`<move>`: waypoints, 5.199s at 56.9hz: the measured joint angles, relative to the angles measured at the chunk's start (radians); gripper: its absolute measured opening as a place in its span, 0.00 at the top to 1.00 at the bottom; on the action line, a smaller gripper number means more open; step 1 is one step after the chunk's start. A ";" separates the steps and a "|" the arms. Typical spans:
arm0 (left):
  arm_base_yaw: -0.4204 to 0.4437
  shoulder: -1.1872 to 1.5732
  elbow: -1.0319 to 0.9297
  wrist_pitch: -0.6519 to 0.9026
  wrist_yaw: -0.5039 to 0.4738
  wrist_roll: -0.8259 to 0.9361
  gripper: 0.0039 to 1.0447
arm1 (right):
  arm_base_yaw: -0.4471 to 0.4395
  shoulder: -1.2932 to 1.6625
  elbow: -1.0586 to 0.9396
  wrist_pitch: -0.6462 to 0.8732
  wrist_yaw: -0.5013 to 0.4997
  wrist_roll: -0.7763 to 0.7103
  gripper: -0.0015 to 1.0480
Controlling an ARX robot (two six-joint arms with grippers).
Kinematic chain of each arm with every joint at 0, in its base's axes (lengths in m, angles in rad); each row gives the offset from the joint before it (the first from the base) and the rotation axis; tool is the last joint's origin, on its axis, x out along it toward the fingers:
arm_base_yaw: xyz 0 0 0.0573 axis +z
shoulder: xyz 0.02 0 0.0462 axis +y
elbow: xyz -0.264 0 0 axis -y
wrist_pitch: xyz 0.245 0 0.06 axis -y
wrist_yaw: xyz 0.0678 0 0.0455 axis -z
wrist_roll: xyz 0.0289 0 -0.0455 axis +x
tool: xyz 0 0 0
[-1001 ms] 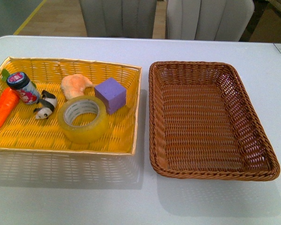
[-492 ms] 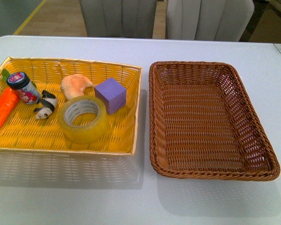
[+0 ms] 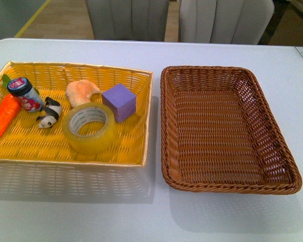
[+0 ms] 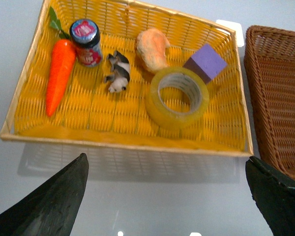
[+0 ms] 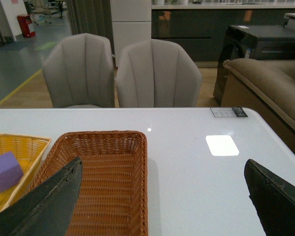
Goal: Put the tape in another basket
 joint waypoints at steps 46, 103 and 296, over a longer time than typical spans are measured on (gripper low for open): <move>-0.150 1.156 0.499 0.391 -0.196 -0.129 0.08 | 0.000 0.000 0.000 0.000 0.000 0.000 0.09; -0.189 1.291 0.620 0.385 -0.292 -0.084 0.85 | 0.000 0.000 0.000 0.000 0.000 0.000 0.09; -0.136 0.020 -0.290 0.943 -0.307 0.147 0.99 | 0.000 0.000 0.000 0.000 0.000 0.000 0.09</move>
